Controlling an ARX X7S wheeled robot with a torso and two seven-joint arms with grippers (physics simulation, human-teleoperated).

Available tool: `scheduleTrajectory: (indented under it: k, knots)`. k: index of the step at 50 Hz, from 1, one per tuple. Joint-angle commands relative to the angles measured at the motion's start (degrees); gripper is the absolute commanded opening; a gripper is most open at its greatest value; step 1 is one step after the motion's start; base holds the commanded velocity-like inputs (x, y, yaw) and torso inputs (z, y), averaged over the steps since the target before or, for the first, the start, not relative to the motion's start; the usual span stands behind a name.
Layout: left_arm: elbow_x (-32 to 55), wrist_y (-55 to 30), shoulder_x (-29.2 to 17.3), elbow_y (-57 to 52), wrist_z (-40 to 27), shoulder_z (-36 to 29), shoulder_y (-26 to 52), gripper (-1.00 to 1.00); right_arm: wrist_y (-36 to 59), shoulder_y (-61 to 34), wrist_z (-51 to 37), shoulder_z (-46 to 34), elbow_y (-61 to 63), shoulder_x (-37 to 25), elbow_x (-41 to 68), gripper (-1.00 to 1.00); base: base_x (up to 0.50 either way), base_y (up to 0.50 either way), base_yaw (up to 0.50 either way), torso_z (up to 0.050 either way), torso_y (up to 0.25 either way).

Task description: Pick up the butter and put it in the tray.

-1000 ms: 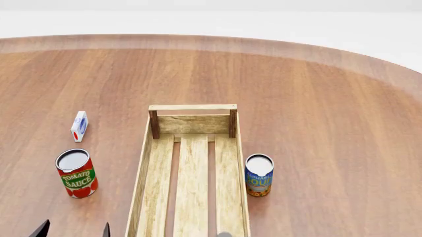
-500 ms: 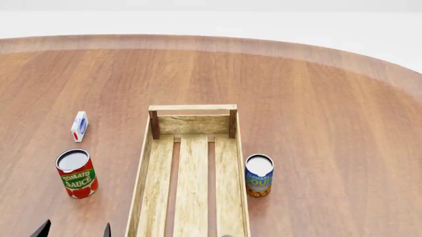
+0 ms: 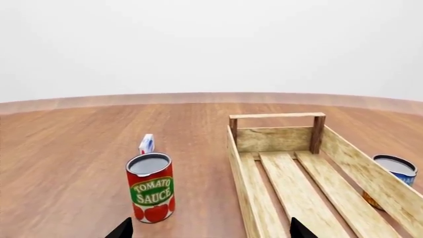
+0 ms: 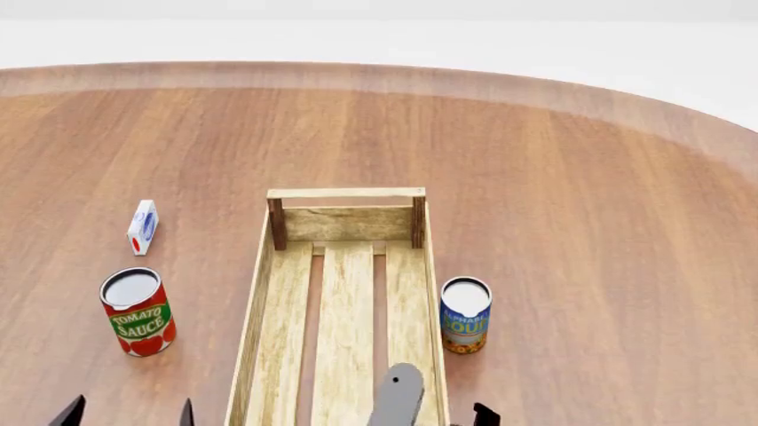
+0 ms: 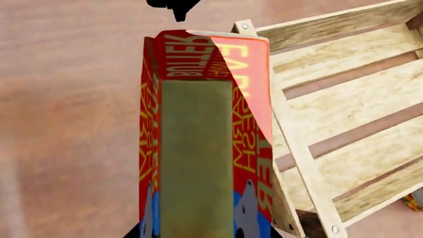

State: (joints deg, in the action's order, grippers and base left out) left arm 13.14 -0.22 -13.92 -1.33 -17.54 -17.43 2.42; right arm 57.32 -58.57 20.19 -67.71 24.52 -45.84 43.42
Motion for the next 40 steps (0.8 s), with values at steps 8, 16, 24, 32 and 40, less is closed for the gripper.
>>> scheduleTrajectory:
  k: [8,16,24,32,40]
  knots:
    - [0.56,0.52,-0.2,0.32,-0.52,-0.04,0.2,1.0,4.88,-3.8,-3.61,8.78,-3.86,-2.28,6.06,-1.0,0.0,0.0,0.0,0.0,0.0]
    - [0.62,0.54,-0.35,-0.05,-0.78,-0.24,0.13,1.0,2.1,-3.43,-3.39,11.23,-13.82,-1.91,5.23,-1.0,0.0,0.0,0.0,0.0,0.0]
    - [0.8,0.47,-0.47,-0.11,-0.91,-0.41,0.36,1.0,0.44,-3.75,-10.1,18.46,-20.57,1.48,7.91,-1.0,0.0,0.0,0.0,0.0,0.001]
    - [0.92,0.33,-0.62,-0.02,-0.96,-0.67,0.55,1.0,-1.94,-4.51,-16.1,23.63,-24.81,6.78,9.41,-1.0,0.0,0.0,0.0,0.0,0.001]
    - [0.93,0.32,-0.77,-0.03,-1.04,-1.0,0.57,1.0,-4.32,-6.81,-20.54,27.29,-32.16,14.89,10.01,-1.0,0.0,0.0,0.0,0.0,0.0]
